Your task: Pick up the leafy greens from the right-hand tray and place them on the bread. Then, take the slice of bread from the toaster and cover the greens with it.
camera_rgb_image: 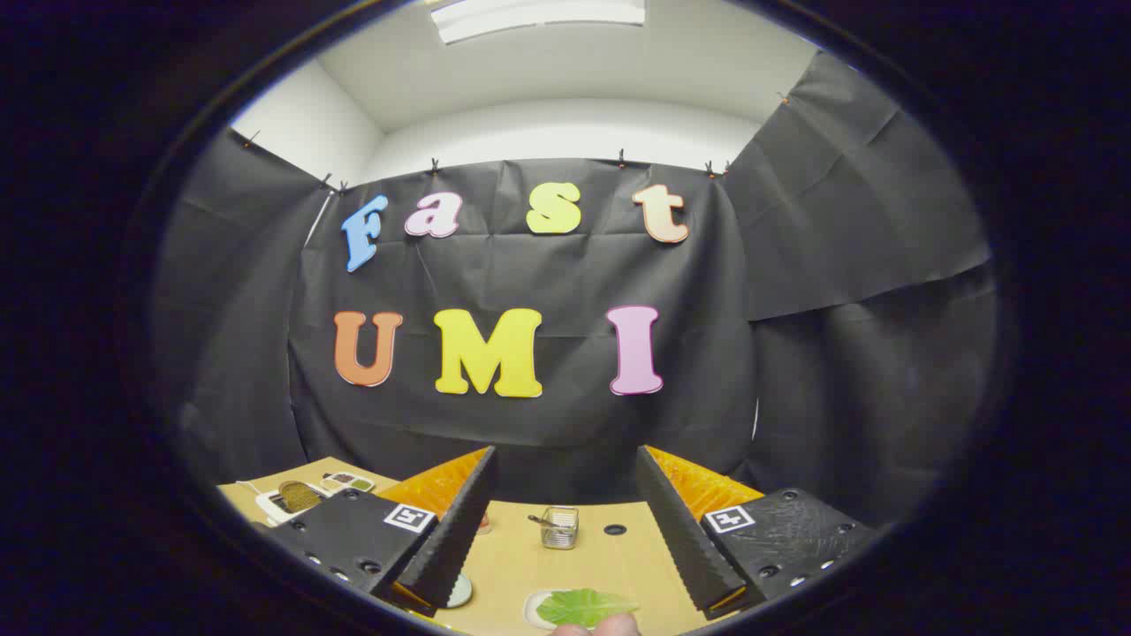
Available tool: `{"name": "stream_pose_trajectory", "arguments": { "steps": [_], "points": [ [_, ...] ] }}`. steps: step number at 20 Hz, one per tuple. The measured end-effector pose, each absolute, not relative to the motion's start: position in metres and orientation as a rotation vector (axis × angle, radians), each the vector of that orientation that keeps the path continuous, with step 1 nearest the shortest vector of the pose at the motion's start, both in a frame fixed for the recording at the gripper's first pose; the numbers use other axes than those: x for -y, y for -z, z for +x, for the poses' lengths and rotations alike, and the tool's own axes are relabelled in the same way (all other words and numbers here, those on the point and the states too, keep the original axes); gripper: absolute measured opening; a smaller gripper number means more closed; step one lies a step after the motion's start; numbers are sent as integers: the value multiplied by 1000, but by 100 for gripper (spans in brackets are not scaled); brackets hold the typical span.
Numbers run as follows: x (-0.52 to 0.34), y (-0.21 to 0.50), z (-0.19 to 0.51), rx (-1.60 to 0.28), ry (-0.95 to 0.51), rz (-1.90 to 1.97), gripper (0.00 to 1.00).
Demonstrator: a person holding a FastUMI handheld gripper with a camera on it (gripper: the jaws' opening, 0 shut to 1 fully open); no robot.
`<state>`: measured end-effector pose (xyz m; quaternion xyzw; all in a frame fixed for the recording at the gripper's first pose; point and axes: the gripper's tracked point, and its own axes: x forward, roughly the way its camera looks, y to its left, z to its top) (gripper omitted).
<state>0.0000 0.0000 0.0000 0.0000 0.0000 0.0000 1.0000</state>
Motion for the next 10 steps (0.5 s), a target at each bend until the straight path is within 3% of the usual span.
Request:
{"name": "stream_pose_trajectory", "arguments": {
  "steps": [10],
  "points": [
    [3,9,2,-10,19,2,95]
  ]
}}
